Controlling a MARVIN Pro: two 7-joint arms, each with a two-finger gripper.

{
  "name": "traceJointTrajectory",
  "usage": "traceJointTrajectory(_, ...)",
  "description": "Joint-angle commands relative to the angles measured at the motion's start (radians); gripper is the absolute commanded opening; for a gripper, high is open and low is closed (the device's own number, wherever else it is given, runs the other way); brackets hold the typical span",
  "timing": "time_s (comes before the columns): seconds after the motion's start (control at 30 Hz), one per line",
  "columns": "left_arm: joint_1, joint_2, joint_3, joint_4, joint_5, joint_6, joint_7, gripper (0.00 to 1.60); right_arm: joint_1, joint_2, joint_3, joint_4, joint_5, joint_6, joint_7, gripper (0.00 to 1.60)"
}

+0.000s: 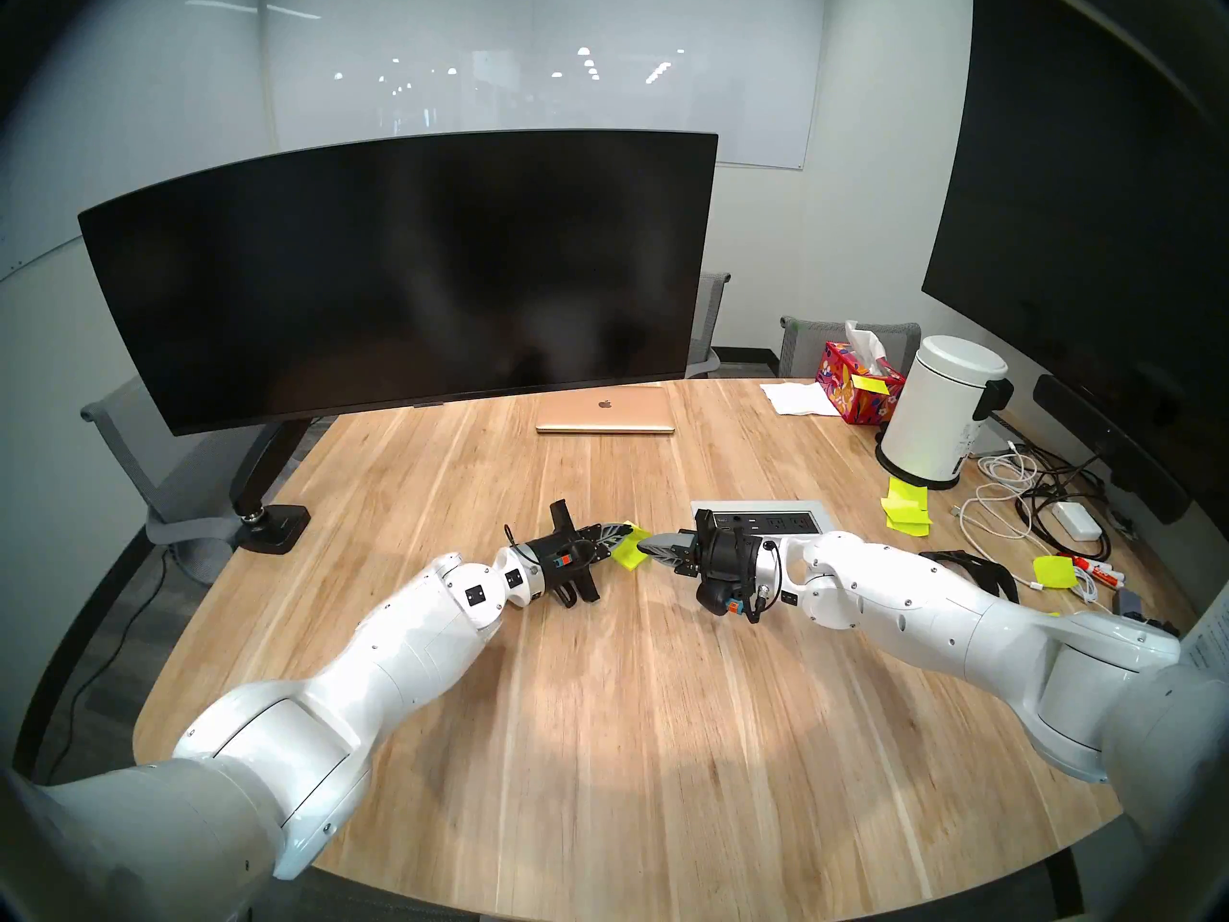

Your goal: Peel one sticky note off the pad and stick it onto the monitor, then press it flat

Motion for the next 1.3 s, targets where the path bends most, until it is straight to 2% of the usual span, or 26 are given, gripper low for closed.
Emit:
traceJointTrajectory(0.0,0.013,-0.003,0.007,0.03,0.006,-0.005,0.002,0.0,0.032,-0.041,0.011,0.034,-0.006,-0.004,-0.015,0.0)
traceJointTrajectory(0.53,-0.005,-0.022,0.012,0.07,0.006,-0.018,0.002,0.0,0.047,-0.09,0.012,0.122,-0.033,-0.031,-0.031,0.0)
traceJointTrajectory(1.27,-0.005,-0.022,0.009,0.07,0.001,-0.021,0.002,0.0,0.068,-0.163,0.018,0.232,-0.064,-0.062,-0.046,0.0)
